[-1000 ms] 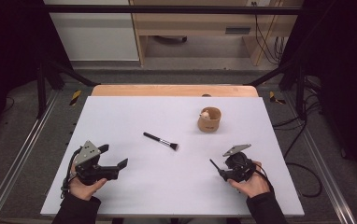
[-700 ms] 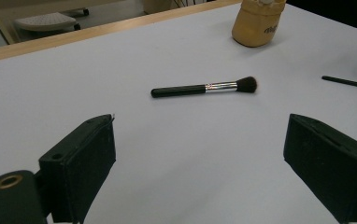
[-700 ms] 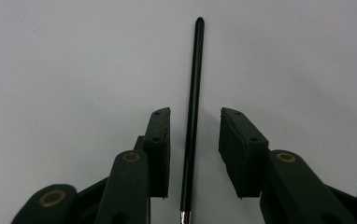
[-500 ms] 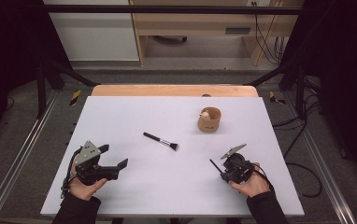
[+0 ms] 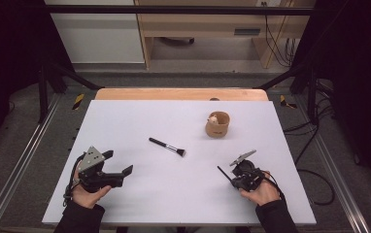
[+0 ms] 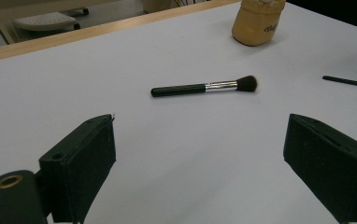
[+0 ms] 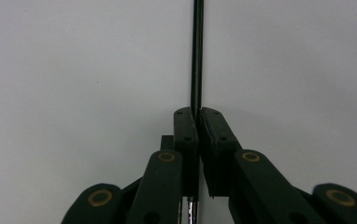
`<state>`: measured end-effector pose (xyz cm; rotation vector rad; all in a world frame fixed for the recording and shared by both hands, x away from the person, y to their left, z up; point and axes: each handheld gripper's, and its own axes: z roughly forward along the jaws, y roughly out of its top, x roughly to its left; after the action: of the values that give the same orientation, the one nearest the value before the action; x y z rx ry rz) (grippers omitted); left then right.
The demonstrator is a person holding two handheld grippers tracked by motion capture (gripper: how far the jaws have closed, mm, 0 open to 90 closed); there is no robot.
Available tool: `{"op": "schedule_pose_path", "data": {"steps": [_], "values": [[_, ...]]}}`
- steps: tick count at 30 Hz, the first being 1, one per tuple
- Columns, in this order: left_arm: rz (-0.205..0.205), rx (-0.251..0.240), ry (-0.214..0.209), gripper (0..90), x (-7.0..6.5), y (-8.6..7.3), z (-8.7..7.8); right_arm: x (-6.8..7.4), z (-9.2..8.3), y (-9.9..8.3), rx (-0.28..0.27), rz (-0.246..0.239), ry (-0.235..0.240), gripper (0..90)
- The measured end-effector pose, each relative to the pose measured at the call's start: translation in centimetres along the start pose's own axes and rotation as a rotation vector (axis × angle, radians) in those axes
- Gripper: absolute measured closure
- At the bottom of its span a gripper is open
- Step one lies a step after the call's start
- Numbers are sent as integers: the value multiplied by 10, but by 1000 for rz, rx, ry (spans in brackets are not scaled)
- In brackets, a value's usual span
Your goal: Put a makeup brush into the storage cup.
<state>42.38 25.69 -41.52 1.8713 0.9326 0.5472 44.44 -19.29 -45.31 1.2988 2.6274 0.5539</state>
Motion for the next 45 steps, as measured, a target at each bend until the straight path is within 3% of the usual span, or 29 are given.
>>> {"op": "schedule_pose_path", "data": {"steps": [7, 17, 23, 30, 38, 43, 45], "values": [[5, 1, -3, 87, 0, 1, 0, -1, -2, -1, -21, 6, -7, 855], [16, 3, -14, 91, -5, 3, 2, -2, -25, 6, -134, 17, 55, 854], [25, 11, -26, 92, -8, 4, 4, 0, -35, 12, -173, 0, 78, 854], [58, 20, -48, 93, -18, 9, 8, 3, -44, 22, -232, -47, 117, 855], [107, 35, -72, 93, -26, 16, 14, 7, -49, 30, -234, -62, 172, 855], [126, 43, -92, 93, -31, 20, 18, 8, -49, 34, -254, -97, 185, 855], [152, 56, -102, 92, -35, 23, 22, 11, -49, 37, -256, -111, 198, 855]]}}
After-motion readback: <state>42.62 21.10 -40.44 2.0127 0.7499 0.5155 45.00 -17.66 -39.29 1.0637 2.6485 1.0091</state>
